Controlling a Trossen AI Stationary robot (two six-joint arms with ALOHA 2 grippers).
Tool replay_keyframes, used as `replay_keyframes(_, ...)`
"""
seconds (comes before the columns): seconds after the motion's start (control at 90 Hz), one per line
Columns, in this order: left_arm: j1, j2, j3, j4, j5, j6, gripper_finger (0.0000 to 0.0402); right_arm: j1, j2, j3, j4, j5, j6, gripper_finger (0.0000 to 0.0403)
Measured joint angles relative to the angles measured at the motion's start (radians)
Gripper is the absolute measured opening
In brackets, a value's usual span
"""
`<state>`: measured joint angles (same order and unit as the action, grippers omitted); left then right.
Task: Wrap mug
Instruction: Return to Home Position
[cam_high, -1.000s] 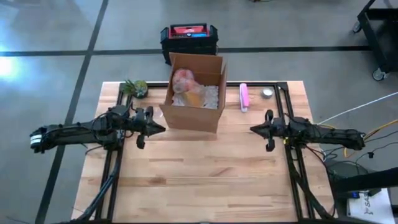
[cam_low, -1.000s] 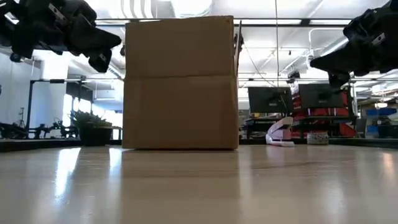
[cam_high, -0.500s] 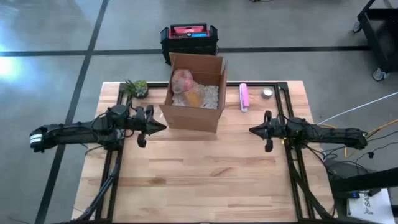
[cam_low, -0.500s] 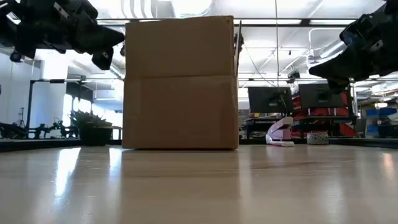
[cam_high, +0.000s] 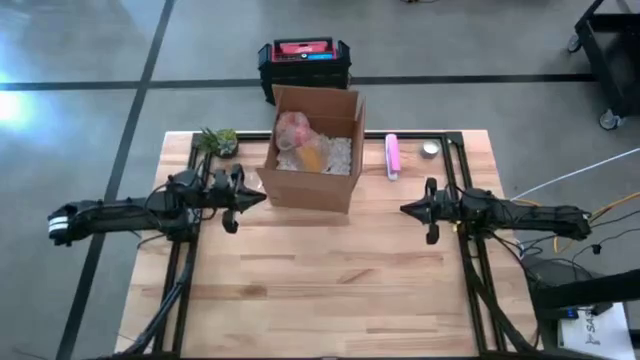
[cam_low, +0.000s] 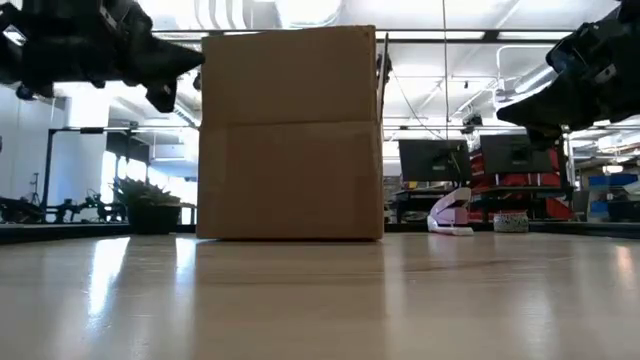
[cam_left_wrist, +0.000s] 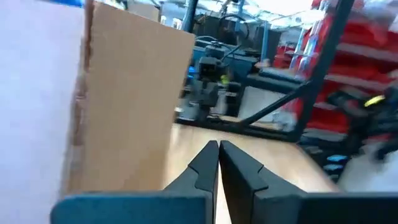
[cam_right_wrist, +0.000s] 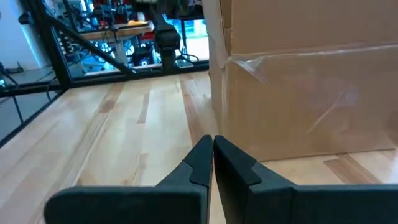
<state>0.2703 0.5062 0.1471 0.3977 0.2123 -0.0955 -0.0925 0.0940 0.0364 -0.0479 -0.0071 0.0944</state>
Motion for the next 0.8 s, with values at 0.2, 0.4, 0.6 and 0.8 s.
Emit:
replay_keyframes(0.2, -0.015, -0.045, -0.127, 0.142, -0.013, -0.01, 0.0008, 0.0, 0.0, 0.001, 0.0, 0.003, 0.0, 0.0)
replay_keyframes(0.4, -0.015, -0.111, -0.137, 0.035, -0.074, -0.022, 0.0008, 0.0, -0.001, 0.001, 0.0, 0.003, -0.001, 0.0)
replay_keyframes(0.6, -0.015, -0.3, -0.137, -0.208, -0.101, -0.024, 0.0008, 0.0, -0.001, 0.001, 0.0, 0.002, -0.001, 0.0)
replay_keyframes(0.8, -0.061, -0.503, -0.137, -0.351, -0.209, -0.034, 0.0008, 0.0, 0.0, 0.001, 0.0, 0.0, -0.001, 0.0)
